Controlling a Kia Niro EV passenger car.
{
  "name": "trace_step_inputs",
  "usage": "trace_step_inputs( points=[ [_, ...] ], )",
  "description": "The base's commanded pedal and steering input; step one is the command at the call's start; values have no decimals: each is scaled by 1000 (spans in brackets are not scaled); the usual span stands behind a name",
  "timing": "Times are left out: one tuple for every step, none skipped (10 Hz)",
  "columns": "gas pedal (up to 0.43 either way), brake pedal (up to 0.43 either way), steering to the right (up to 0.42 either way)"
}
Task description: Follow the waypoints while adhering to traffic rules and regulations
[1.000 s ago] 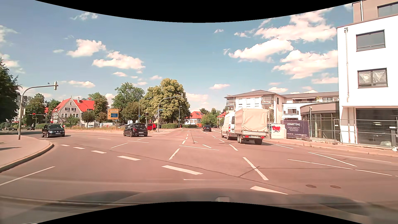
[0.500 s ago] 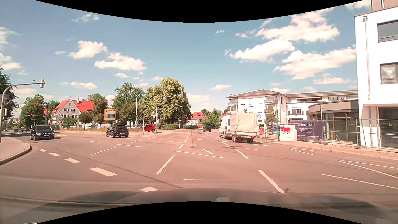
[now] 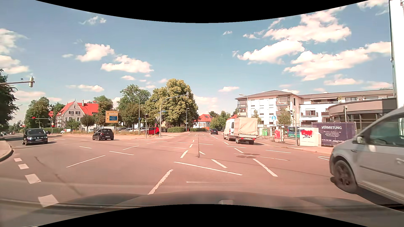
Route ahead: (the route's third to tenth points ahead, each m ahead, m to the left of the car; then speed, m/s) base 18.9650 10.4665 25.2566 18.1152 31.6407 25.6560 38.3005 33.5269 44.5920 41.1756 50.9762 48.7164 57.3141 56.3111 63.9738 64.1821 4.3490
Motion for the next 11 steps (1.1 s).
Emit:
trace_step_inputs(
  points=[
    [138, 0, -101],
    [138, 0, -118],
    [138, 0, -128],
    [138, 0, -133],
    [177, 0, -142],
    [197, 0, -162],
    [197, 0, -182],
    [209, 0, -199],
    [209, 0, -208],
    [209, 0, -210],
    [209, 0, -208]
  ],
)
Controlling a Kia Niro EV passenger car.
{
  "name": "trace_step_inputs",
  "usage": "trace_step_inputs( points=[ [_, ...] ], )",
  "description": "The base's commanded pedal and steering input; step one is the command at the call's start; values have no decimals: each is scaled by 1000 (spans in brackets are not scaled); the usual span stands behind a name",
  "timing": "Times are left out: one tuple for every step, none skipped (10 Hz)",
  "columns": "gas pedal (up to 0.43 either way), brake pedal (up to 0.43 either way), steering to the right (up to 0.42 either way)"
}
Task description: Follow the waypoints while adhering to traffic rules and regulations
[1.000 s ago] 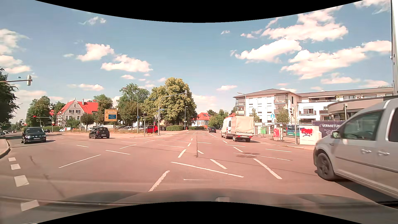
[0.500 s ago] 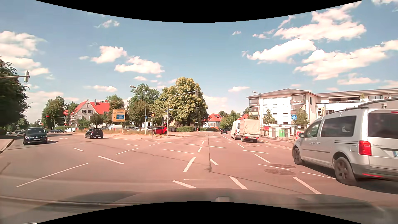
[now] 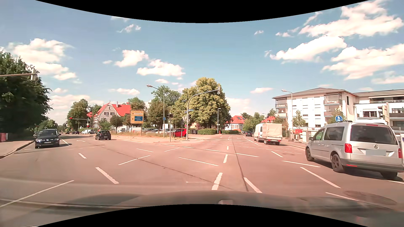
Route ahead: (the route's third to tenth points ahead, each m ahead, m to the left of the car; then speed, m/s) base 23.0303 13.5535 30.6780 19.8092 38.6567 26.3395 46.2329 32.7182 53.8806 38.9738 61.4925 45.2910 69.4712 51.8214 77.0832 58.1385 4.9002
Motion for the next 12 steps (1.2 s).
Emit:
trace_step_inputs(
  points=[
    [209, 0, -207],
    [177, 0, -209],
    [177, 0, -213],
    [177, 0, -221],
    [177, 0, -227],
    [169, 0, -229],
    [169, 0, -229],
    [169, 0, -229],
    [169, 0, -229],
    [169, 0, -229],
    [169, 0, -229],
    [169, 0, -228]
  ],
)
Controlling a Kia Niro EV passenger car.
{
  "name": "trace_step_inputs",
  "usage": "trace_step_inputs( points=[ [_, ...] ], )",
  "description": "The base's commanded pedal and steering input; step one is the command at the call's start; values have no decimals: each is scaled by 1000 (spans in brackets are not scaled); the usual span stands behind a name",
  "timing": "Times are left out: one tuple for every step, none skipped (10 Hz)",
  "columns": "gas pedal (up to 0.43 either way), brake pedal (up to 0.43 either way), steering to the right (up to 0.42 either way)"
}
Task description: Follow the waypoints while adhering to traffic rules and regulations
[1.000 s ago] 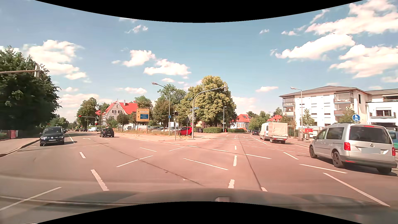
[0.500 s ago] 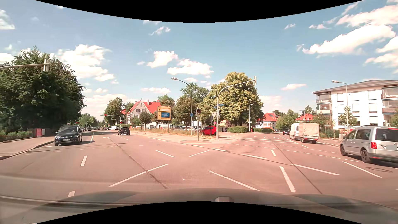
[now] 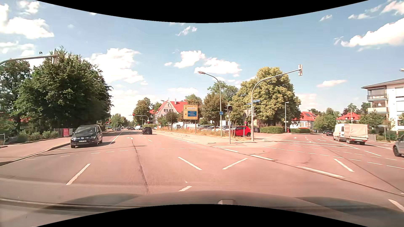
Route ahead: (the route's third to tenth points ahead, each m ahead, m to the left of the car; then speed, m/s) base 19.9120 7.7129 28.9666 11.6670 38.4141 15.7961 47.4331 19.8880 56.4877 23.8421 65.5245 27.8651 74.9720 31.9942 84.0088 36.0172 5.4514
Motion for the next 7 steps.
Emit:
trace_step_inputs(
  points=[
    [169, 0, -226],
    [169, 0, -226],
    [169, 0, -226],
    [169, 0, -227],
    [169, 0, -227],
    [169, 0, -227],
    [169, 0, -226]
  ],
)
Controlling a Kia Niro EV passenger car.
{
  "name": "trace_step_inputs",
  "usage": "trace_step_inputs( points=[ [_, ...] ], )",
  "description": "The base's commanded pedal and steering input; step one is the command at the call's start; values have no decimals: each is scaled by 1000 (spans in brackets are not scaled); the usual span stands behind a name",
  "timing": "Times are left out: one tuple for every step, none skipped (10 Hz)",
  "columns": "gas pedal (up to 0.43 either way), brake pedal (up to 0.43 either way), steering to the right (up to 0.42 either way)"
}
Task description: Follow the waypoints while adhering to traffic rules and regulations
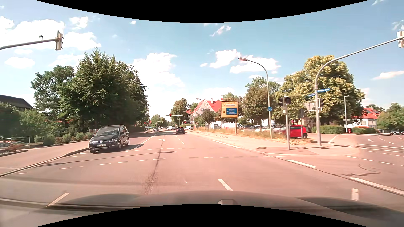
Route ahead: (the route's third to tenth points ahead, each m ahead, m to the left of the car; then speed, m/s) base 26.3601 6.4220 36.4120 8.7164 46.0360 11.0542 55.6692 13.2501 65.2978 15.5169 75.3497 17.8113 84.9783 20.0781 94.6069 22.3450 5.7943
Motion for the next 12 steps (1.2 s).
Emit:
trace_step_inputs(
  points=[
    [169, 0, -221],
    [169, 0, -211],
    [169, 0, -200],
    [169, 0, -184],
    [169, 0, -169],
    [169, 0, -160],
    [169, 0, -148],
    [169, 0, -137],
    [169, 0, -122],
    [169, 0, -101],
    [169, 0, -76],
    [169, 0, -53]
  ],
)
